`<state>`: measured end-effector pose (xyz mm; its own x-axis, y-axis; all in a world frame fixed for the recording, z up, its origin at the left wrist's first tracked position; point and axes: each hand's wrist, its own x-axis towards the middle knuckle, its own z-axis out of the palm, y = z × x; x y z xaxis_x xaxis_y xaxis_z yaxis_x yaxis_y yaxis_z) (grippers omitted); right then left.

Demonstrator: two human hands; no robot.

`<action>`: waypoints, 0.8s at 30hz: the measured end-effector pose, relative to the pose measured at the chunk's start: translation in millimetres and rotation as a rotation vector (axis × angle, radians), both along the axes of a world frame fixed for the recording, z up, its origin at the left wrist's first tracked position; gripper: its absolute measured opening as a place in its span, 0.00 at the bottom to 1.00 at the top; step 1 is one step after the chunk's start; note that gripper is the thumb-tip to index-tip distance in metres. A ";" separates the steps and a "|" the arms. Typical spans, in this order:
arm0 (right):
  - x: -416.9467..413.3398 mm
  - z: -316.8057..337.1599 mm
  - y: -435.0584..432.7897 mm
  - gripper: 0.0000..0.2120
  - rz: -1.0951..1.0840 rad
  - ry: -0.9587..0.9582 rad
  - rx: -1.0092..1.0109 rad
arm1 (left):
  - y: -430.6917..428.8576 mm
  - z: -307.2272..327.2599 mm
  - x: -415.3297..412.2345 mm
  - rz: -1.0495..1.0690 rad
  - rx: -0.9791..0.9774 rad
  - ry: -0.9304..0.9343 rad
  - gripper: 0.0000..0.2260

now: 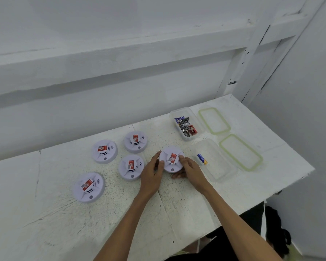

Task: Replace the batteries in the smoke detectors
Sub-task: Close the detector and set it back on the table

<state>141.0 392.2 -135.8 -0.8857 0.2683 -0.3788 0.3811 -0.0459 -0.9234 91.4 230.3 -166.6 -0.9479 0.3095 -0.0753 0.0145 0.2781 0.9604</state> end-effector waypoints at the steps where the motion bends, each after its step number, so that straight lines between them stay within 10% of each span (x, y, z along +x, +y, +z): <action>1: 0.1 0.4 -0.1 0.23 0.001 0.000 0.001 | 0.0 -0.2 0.0 0.000 0.000 0.000 0.20; 24: -1.8 4.3 -0.2 0.23 0.003 -0.038 -0.001 | -1.9 0.6 -2.3 -0.027 -0.003 -0.033 0.21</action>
